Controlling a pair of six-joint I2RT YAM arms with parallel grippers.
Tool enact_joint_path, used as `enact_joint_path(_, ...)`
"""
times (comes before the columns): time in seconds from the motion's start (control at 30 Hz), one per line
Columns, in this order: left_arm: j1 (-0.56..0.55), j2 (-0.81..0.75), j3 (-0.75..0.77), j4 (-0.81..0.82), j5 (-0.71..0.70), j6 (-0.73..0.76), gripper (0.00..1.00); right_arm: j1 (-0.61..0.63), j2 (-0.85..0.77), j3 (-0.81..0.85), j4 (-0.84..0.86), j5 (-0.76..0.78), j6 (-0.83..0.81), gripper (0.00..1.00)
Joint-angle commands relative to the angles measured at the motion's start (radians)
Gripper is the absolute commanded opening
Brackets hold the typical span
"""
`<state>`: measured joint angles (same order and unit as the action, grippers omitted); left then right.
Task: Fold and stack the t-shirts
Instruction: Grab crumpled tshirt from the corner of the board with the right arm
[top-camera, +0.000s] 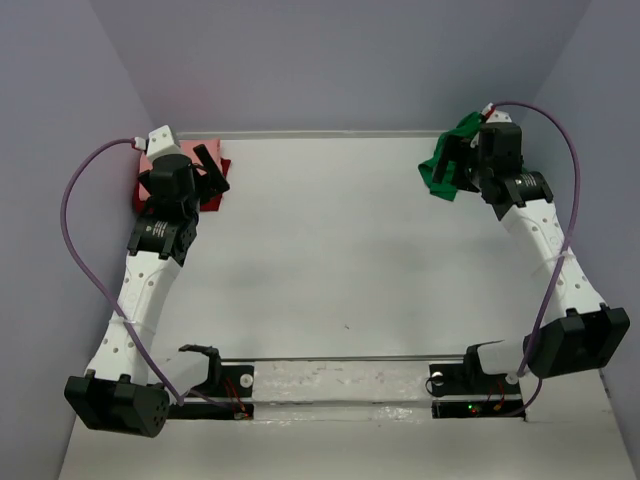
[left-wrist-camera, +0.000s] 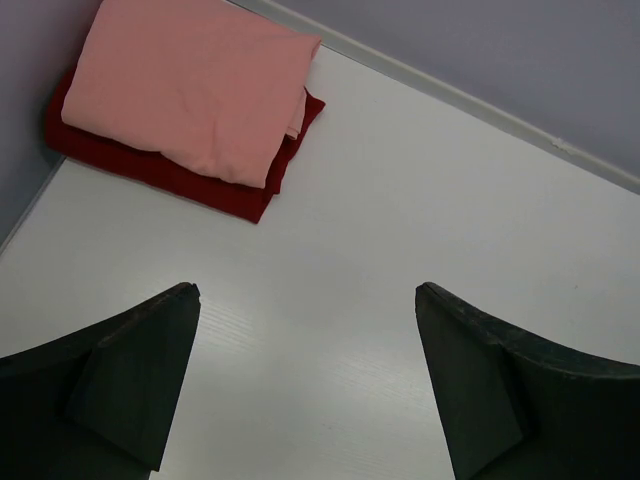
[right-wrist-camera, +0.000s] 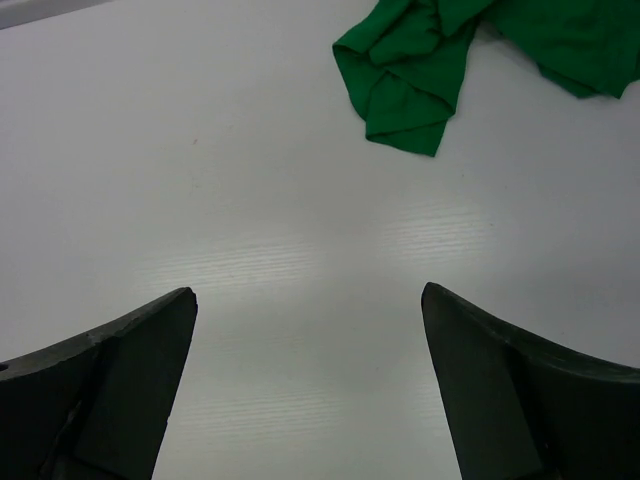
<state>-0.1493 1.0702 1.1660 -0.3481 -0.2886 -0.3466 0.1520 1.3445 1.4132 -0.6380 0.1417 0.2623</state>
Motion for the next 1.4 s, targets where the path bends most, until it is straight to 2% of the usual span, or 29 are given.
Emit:
enact_joint_path(0.0, -0.003, -0.015, 0.049, 0.029, 0.002, -0.009, 0.99, -0.023, 0.028, 0.082, -0.019, 0.039, 0.006, 1.00)
enact_joint_path(0.1, -0.001, 0.005, 0.067, 0.029, 0.008, -0.015, 0.99, -0.066, 0.070, 0.124, -0.023, 0.062, -0.008, 0.97)
enact_joint_path(0.13, -0.003, 0.014, 0.072, 0.029, 0.011, -0.017, 0.99, -0.090, 0.093, 0.185, -0.037, 0.108, -0.006, 0.92)
enact_joint_path(0.17, -0.003, 0.029, 0.078, 0.028, 0.020, -0.017, 0.99, -0.121, 0.160, 0.226, -0.081, 0.114, -0.006, 0.80)
enact_joint_path(0.2, -0.003, 0.046, 0.090, 0.024, 0.023, -0.022, 0.99, -0.194, 0.204, 0.339, -0.144, 0.086, 0.000, 0.74)
enact_joint_path(0.3, -0.003, 0.060, 0.095, 0.032, 0.020, -0.026, 0.99, -0.267, 0.368, 0.492, -0.206, 0.010, 0.017, 0.77)
enact_joint_path(0.37, -0.003, 0.076, 0.096, 0.047, 0.026, -0.031, 0.99, -0.267, 0.413, 0.544, -0.172, -0.031, -0.003, 0.85)
enact_joint_path(0.47, -0.004, 0.096, 0.115, 0.049, 0.043, -0.040, 0.99, -0.267, 0.467, 0.582, -0.181, -0.077, 0.015, 0.86)
enact_joint_path(0.57, -0.010, 0.096, 0.116, 0.050, 0.058, -0.051, 0.99, -0.267, 0.400, 0.453, -0.120, -0.114, 0.029, 0.85)
enact_joint_path(0.7, -0.015, 0.076, 0.081, 0.069, 0.046, -0.031, 0.99, -0.267, 0.320, 0.333, -0.058, -0.096, 0.009, 0.90)
enact_joint_path(0.77, -0.015, 0.085, 0.081, 0.058, 0.051, -0.029, 0.99, -0.267, 0.338, 0.343, -0.080, -0.083, 0.005, 0.90)
enact_joint_path(0.8, -0.015, 0.088, 0.083, 0.054, 0.055, -0.035, 0.99, -0.267, 0.344, 0.358, -0.089, -0.106, 0.018, 0.85)
enact_joint_path(0.9, -0.016, 0.079, 0.078, 0.054, 0.075, -0.046, 0.99, -0.267, 0.344, 0.365, -0.120, -0.167, 0.044, 0.82)
enact_joint_path(1.1, -0.019, 0.062, 0.090, 0.054, 0.075, -0.028, 0.99, -0.267, 0.253, 0.296, -0.086, -0.234, 0.090, 0.94)
enact_joint_path(1.13, -0.019, 0.059, 0.089, 0.052, 0.075, -0.026, 0.99, -0.267, 0.217, 0.229, -0.021, -0.229, 0.094, 0.96)
enact_joint_path(1.17, -0.019, 0.057, 0.086, 0.052, 0.075, -0.026, 0.98, -0.267, 0.178, 0.228, 0.022, -0.247, 0.072, 0.99)
enact_joint_path(1.23, -0.019, 0.051, 0.075, 0.058, 0.075, -0.029, 0.98, -0.267, 0.089, 0.123, 0.092, -0.173, 0.057, 1.00)
enact_joint_path(1.37, -0.021, 0.056, 0.063, 0.070, 0.080, -0.031, 0.98, -0.267, 0.113, 0.174, 0.032, -0.137, 0.021, 1.00)
